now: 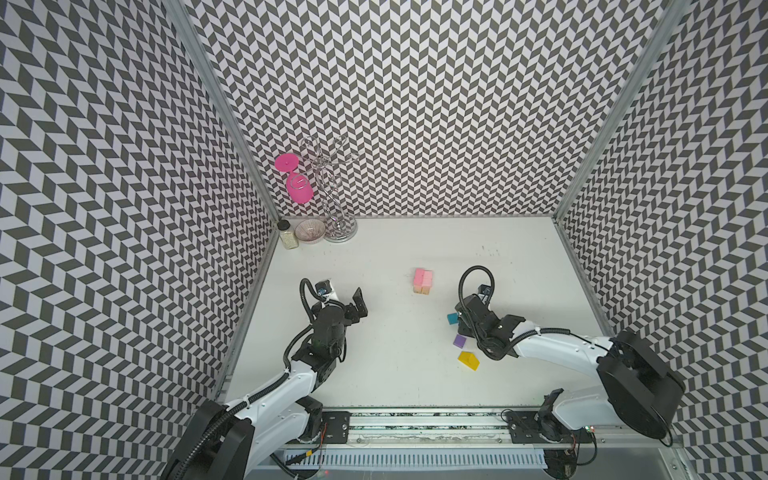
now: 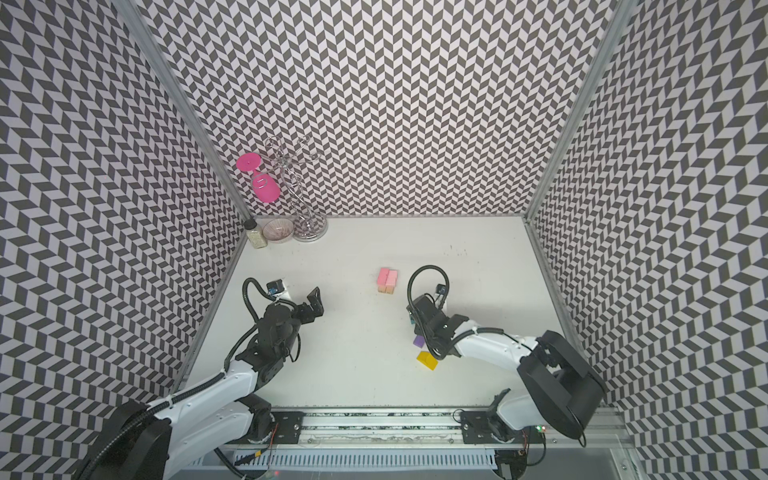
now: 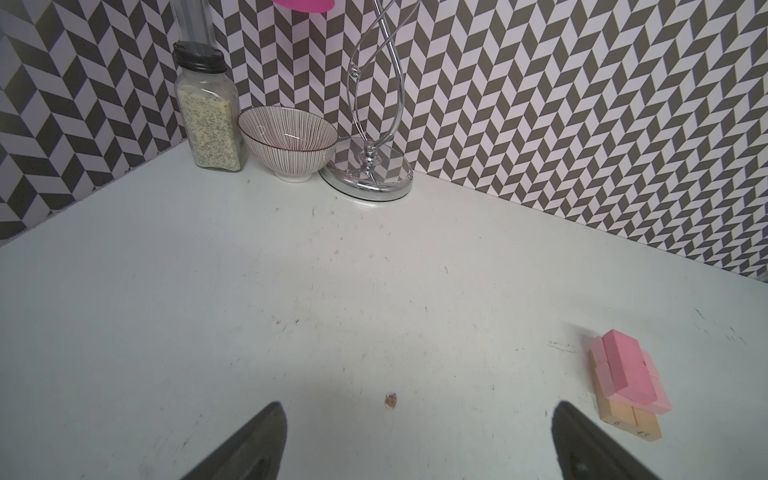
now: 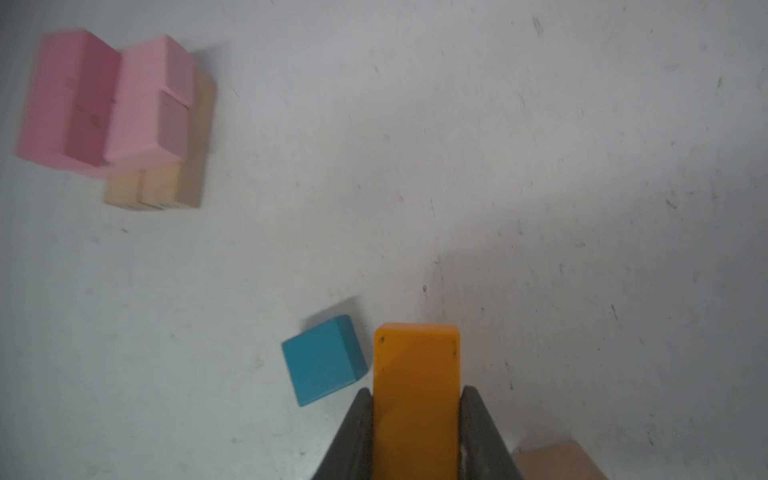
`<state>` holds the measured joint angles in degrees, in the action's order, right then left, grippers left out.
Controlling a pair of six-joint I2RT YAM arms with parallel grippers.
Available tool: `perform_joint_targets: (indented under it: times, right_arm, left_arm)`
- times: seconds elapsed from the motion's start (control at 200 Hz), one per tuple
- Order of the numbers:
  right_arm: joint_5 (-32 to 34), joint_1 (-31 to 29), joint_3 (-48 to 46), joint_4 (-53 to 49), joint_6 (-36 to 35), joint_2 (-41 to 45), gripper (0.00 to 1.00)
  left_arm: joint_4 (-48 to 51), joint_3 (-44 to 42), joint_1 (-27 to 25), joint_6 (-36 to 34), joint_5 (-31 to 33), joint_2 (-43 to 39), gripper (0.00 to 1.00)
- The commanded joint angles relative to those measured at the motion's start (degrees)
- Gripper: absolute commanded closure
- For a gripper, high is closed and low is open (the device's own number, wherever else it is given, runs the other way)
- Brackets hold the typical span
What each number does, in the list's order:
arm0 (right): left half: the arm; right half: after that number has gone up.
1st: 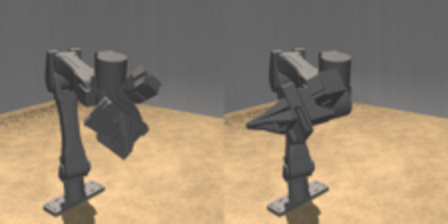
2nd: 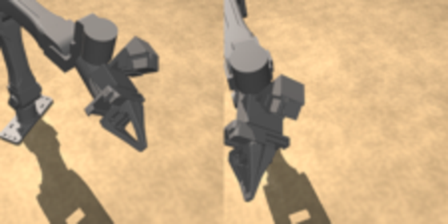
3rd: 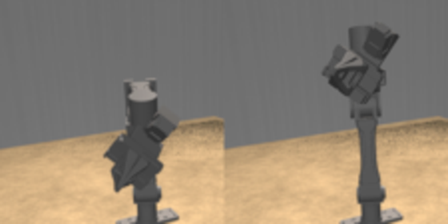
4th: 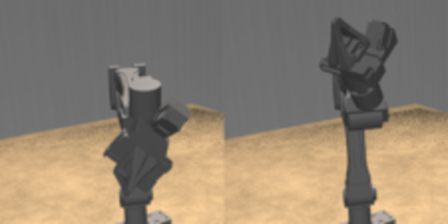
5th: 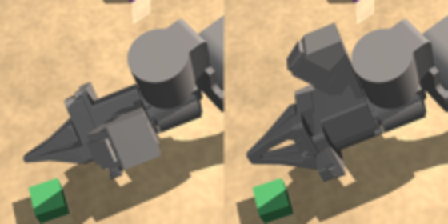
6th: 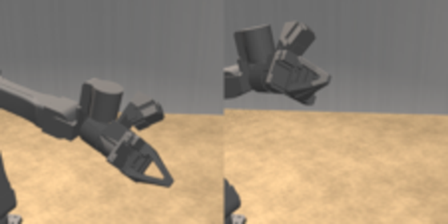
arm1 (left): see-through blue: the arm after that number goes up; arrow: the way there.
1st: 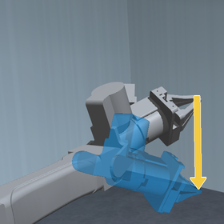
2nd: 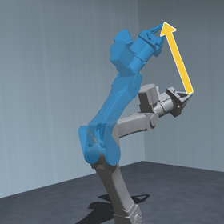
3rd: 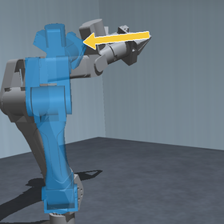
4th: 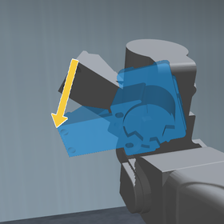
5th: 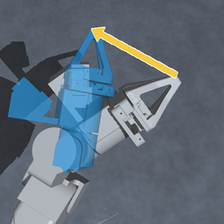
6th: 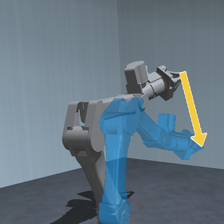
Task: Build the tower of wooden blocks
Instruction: 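Carry the orange block to the stack and lower it beside the top pink block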
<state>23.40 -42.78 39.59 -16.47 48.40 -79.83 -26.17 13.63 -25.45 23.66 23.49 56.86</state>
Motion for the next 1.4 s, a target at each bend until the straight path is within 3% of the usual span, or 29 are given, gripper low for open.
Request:
perform_joint_targets:
  times: [0.0,0.255,0.486,1.067,1.392]
  right_arm:
    - [1.61,0.25,6.36,3.41,-0.8,0.85,0.74]
    - [2.89,0.57,25.71,1.98,-2.12,-15.43,0.75]
    - [-1.59,1.89,40.64,-2.71,-3.32,-29.24,0.74]
    - [-7.39,5.08,45.81,-1.15,-4.01,-38.67,0.72]
    - [-7.83,5.52,44.52,-0.74,-4.28,-37.97,0.67]
  left_arm:
    - [-2.29,-0.8,0.32,0.34,-0.98,-0.65,0.0]
    - [-4.55,-0.22,0.32,-0.11,-0.75,2.01,0.0]
    - [-3.43,1.62,0.41,-0.02,-0.3,4.67,0.0]
    - [-4.29,0.78,0.59,-0.02,-0.56,3.61,0.0]
    - [-4.37,1.13,0.67,-0.02,-0.63,4.29,0.0]
